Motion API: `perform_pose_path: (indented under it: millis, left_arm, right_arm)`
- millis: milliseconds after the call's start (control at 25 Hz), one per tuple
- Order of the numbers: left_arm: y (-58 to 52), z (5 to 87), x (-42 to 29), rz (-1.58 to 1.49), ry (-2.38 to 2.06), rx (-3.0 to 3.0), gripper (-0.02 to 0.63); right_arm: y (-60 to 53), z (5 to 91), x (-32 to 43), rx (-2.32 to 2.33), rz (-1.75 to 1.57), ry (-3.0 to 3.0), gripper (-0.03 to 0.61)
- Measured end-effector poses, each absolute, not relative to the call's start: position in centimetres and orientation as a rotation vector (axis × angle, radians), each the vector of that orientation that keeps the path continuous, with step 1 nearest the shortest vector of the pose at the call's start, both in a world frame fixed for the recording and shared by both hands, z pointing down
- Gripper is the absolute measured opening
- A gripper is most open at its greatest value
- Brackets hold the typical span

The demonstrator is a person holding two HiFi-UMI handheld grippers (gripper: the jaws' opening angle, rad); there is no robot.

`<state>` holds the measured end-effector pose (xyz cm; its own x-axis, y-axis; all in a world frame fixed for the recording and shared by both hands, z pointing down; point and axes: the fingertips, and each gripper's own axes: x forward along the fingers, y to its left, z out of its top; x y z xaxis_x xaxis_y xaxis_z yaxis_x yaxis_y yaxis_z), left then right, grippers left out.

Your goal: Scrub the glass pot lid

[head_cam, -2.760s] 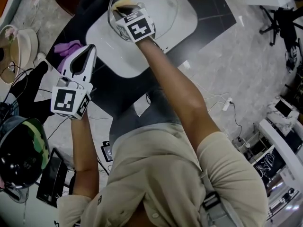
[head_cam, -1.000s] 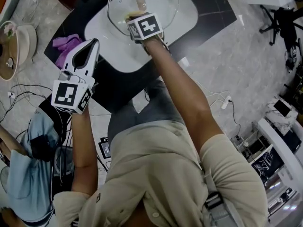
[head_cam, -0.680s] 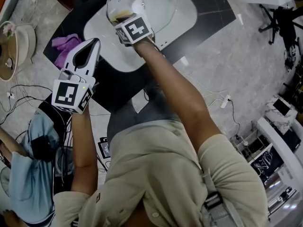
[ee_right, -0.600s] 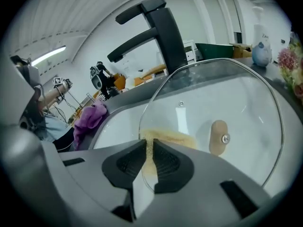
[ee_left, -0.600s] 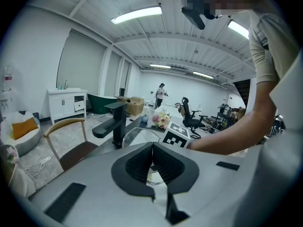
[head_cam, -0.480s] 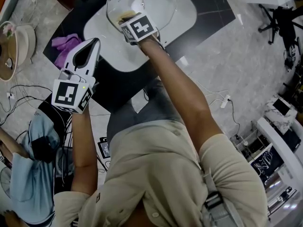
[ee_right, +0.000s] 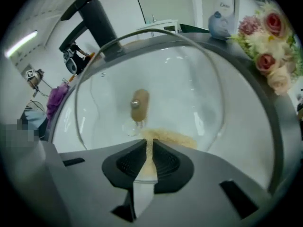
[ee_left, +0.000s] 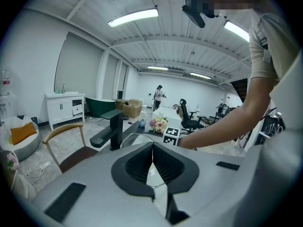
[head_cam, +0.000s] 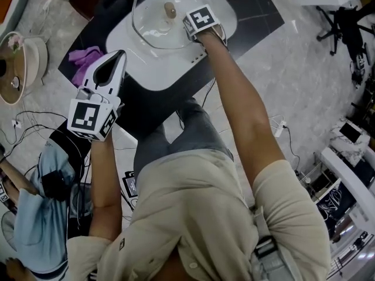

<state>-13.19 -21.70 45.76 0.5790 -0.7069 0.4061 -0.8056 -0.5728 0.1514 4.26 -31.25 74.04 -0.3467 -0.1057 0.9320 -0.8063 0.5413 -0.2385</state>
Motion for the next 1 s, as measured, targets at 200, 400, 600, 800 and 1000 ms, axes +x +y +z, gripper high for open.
perform_pose_path:
  millis: [200,400,600,800,1000]
  left_arm:
    - [-20.7,43.0,-12.3,0.43,-1.23,2.522,0.018]
    - [-20.1,40.4,-11.6,0.435,-1.231,2.57,0.018]
    - [-18.8,38.2,-11.1,0.44,-1.244,2.595,0.018]
    - [-17.7,36.3,-10.9,0.445,-1.265,2.623,0.018]
    - [-16.5,33.8,-10.6,0.436,-1.301,2.651,0.018]
  right_arm:
    - [-31.4,71.9,6.4,0.786,0.9,-1.786,0.046]
    - [-31.8,67.4,5.9,0.836,0.919,-1.88,0.046]
    - [-31.3,60.2,6.0,0.864,0.877,-2.064,0.046]
    - [-29.7,52.1,7.3,0.933,0.743,-2.203,0.046]
    - [-26.7,44.1,9.0,1.017,0.651,-2.37,0.046]
